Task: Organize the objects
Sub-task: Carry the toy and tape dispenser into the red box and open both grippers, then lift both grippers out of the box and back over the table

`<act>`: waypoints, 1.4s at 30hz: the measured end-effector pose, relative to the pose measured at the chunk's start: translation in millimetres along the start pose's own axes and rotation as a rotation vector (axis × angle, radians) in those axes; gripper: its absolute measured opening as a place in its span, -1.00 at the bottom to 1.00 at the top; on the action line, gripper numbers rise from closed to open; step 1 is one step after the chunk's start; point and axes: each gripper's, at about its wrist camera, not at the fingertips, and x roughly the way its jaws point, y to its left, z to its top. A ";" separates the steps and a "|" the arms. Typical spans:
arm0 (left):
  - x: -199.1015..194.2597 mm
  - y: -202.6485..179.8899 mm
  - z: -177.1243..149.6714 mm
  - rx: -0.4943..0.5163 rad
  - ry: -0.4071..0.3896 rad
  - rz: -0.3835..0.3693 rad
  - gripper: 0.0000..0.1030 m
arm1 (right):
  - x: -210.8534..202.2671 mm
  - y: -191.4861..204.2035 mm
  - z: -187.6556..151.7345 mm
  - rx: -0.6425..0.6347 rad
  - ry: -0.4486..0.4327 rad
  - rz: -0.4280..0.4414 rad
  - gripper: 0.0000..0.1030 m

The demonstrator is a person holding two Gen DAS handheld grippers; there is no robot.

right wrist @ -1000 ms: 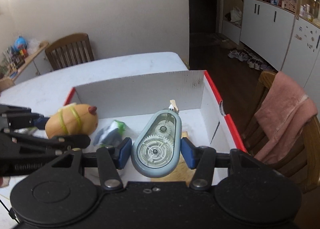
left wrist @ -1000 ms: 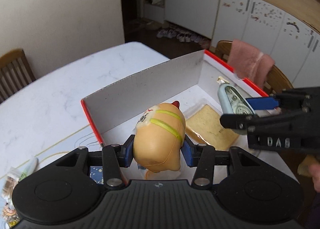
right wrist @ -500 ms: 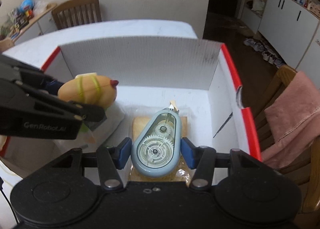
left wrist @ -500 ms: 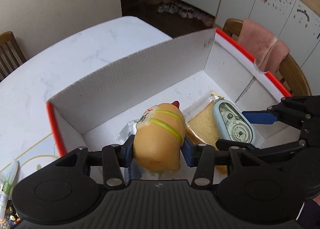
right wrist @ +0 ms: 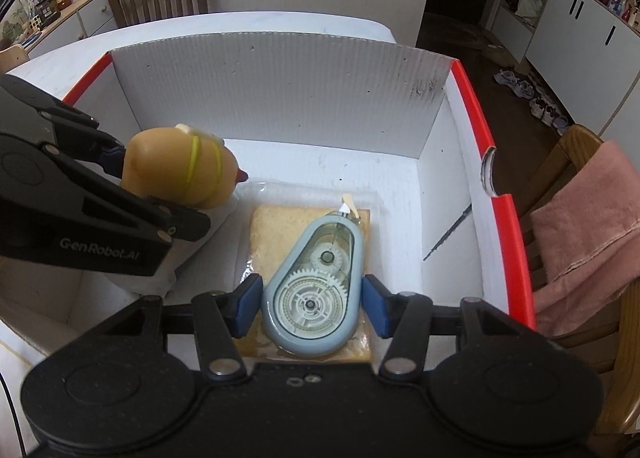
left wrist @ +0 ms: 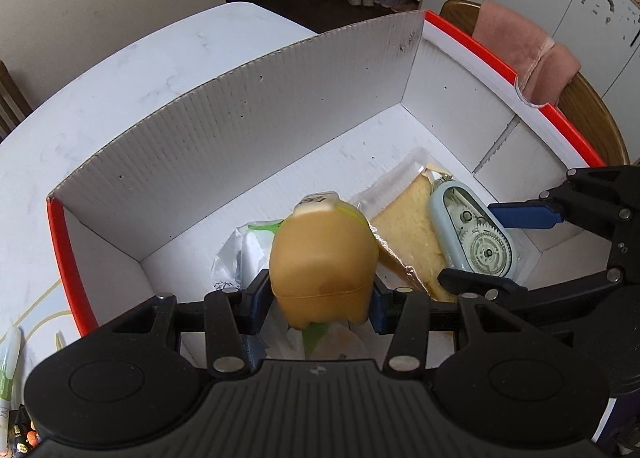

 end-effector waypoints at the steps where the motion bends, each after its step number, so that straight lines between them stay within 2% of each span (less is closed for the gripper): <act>1: 0.2 -0.3 0.5 0.002 0.000 -0.002 -0.09 | -0.4 -1.1 -0.6 0.010 0.000 0.005 0.08; 3: -0.1 -0.1 -0.1 0.006 -0.003 -0.004 -0.05 | -1.8 -3.2 0.1 0.024 -0.001 0.018 0.13; 7: -6.7 2.7 -4.8 -0.001 -0.011 -0.036 0.16 | -5.9 -3.8 1.7 0.024 -0.012 0.031 0.20; 17: -33.0 4.7 -22.9 0.008 -0.071 -0.051 0.18 | -33.4 -3.0 -2.4 0.026 -0.050 0.044 0.20; 25: -68.7 7.9 -41.2 -0.005 -0.172 -0.067 0.18 | -62.2 4.2 -6.6 0.052 -0.104 0.065 0.20; 33: -112.4 19.8 -65.4 0.000 -0.256 -0.081 0.18 | -92.7 29.4 -10.6 0.080 -0.160 0.074 0.21; 35: -122.7 27.0 -71.7 -0.006 -0.272 -0.089 0.18 | -100.1 38.3 -11.2 0.090 -0.174 0.077 0.34; 36: -127.5 30.6 -74.7 -0.008 -0.276 -0.088 0.18 | -103.5 42.6 -11.4 0.098 -0.183 0.076 0.47; 42: -154.5 54.8 -97.5 -0.005 -0.320 -0.090 0.18 | -118.9 76.7 -9.8 0.131 -0.222 0.080 0.48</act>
